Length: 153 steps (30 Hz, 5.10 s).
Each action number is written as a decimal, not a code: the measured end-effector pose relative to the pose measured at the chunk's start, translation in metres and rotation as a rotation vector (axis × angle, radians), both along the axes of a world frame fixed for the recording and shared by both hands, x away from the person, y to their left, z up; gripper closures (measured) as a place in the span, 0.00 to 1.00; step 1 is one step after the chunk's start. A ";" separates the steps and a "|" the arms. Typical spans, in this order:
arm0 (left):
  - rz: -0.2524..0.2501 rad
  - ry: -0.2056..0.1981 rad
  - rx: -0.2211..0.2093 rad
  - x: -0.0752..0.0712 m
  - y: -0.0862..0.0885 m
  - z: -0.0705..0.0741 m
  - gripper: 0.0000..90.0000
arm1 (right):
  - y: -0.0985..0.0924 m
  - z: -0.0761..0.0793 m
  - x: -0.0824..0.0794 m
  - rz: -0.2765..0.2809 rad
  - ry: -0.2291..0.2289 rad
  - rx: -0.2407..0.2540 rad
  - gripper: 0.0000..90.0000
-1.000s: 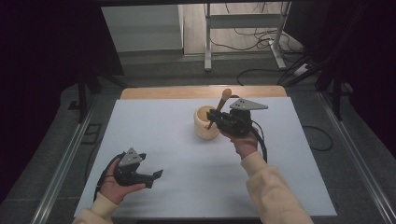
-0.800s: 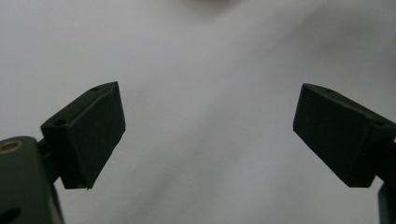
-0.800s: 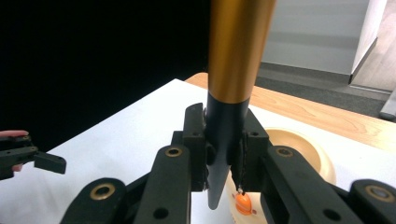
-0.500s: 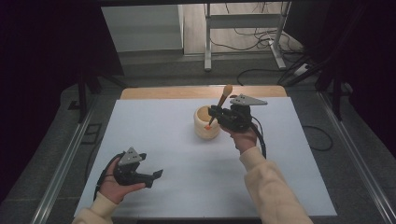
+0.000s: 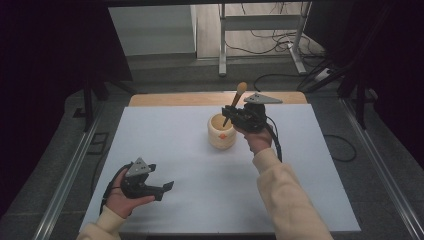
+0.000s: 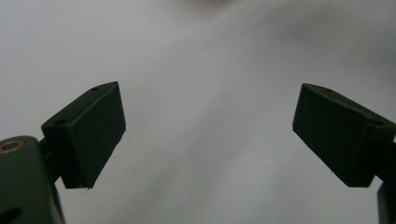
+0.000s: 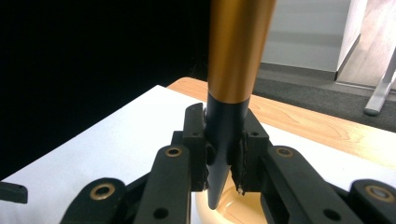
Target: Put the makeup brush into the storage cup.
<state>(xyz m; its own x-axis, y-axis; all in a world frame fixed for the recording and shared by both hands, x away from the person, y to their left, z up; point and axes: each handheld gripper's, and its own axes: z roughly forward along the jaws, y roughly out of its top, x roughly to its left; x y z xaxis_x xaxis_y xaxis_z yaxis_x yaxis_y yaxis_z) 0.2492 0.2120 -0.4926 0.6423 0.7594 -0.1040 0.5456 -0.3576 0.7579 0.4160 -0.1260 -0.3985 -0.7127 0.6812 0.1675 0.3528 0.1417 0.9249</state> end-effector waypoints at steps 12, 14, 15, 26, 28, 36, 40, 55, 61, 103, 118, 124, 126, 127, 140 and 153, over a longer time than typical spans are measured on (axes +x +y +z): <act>0.003 0.006 -0.013 0.000 0.001 0.000 0.12 | 0.008 -0.002 0.012 -0.015 0.011 -0.011 0.87; 0.002 0.009 -0.015 0.000 0.001 0.000 0.12 | 0.009 -0.003 0.014 -0.017 0.015 0.000 0.87; 0.002 0.010 -0.015 0.000 0.001 0.000 0.12 | 0.010 -0.003 0.015 -0.017 0.017 0.000 0.87; -0.001 0.014 -0.007 0.000 0.000 -0.001 0.12 | 0.014 -0.012 0.025 -0.041 0.026 -0.036 0.87; -0.002 0.014 -0.007 0.000 0.000 -0.001 0.12 | 0.014 -0.013 0.026 -0.044 0.029 -0.038 0.87; -0.002 0.011 -0.003 -0.001 0.000 -0.001 0.12 | 0.015 -0.021 0.032 -0.056 0.038 -0.056 0.87; -0.004 0.010 0.001 -0.001 0.000 -0.001 0.12 | 0.018 -0.028 0.035 -0.057 0.045 -0.074 0.86; -0.010 0.011 0.001 -0.001 -0.001 -0.001 0.12 | 0.019 -0.047 0.040 -0.066 0.074 -0.114 0.86; -0.010 0.008 0.002 -0.002 -0.001 0.000 0.12 | 0.018 -0.052 0.040 -0.070 0.081 -0.118 0.86; -0.017 -0.003 0.016 -0.003 -0.003 0.001 0.12 | -0.012 -0.027 0.018 -0.192 -0.016 -0.101 0.03; -0.012 -0.005 0.020 -0.002 -0.003 0.000 0.12 | -0.025 -0.026 -0.001 -0.137 -0.029 -0.139 0.03; -0.009 -0.004 0.019 -0.002 -0.003 0.000 0.12 | -0.034 -0.030 -0.008 -0.129 -0.019 -0.163 0.04; -0.009 -0.004 0.020 -0.002 -0.003 0.000 0.12 | -0.037 -0.030 -0.012 -0.125 -0.026 -0.171 0.04; -0.008 -0.004 0.020 -0.002 -0.003 0.000 0.12 | -0.039 -0.031 -0.013 -0.122 -0.025 -0.170 0.04; -0.001 -0.007 0.021 -0.001 -0.002 0.000 0.12 | -0.077 -0.030 -0.044 -0.068 -0.028 -0.171 0.07; 0.008 -0.013 0.025 -0.001 -0.002 0.001 0.12 | -0.113 -0.052 -0.091 -0.018 -0.006 -0.227 0.09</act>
